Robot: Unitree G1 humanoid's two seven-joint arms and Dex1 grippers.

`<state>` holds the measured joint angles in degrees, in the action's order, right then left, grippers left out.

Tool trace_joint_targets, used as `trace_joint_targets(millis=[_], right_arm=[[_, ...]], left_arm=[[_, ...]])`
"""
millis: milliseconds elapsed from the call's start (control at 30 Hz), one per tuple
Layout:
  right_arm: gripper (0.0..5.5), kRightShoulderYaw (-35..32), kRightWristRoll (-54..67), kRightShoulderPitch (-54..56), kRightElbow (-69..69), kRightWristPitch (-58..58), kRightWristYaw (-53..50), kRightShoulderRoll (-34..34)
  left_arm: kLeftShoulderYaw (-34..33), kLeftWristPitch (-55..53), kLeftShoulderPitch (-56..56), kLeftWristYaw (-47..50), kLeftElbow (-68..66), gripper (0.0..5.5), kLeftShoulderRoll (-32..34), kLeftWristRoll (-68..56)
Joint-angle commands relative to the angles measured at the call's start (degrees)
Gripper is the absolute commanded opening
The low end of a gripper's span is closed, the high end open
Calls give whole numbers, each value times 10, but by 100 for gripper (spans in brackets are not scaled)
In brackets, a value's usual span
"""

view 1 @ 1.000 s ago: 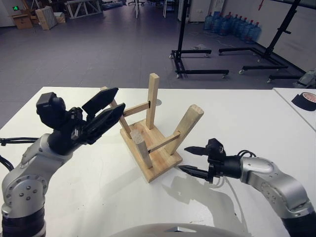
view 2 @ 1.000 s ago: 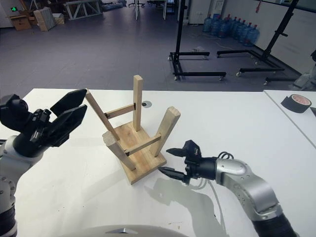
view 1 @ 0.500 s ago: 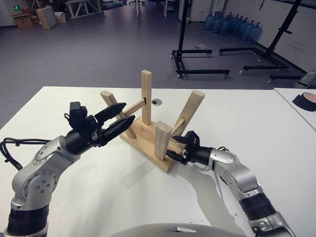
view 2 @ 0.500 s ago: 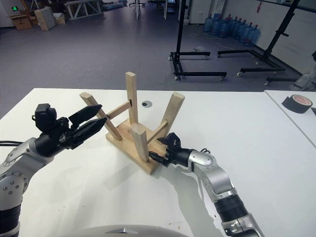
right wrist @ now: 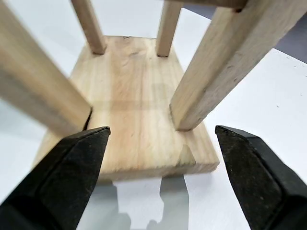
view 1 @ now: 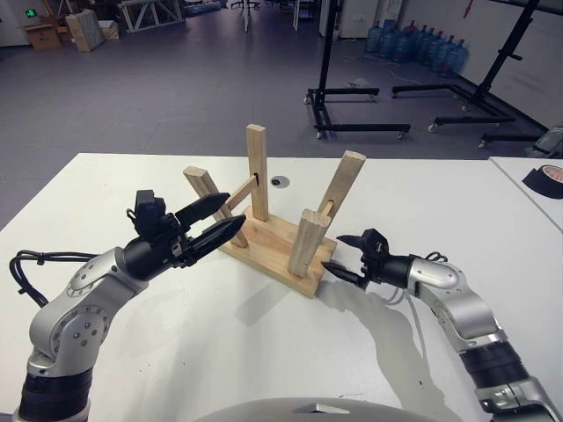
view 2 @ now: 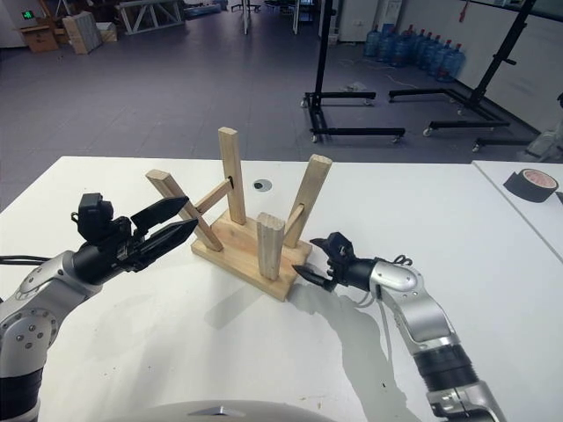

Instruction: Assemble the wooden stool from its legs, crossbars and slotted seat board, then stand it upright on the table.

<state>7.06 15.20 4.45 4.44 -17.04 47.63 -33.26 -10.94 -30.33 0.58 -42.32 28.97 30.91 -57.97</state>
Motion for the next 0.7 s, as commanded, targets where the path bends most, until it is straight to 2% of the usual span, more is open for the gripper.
trace_joint_targets(millis=[33,333,467,700], right_arm=[[403,12,29,-43,82,-41,22,-9],[403,70,-12,-13,66,-27,-58,93],[336,78,-22,-6,42,-5,-61,112],[208,65,-14,-7,25,16,-31,101]], left_arm=[[0,3,-8,-3,-3,360,-1,12],[14,-1,-1,-2,-19,360,-10,27],[19,2,-3,-3,-24,360,-15,35],[22,11,-7,-1,-28,360,-26,52]])
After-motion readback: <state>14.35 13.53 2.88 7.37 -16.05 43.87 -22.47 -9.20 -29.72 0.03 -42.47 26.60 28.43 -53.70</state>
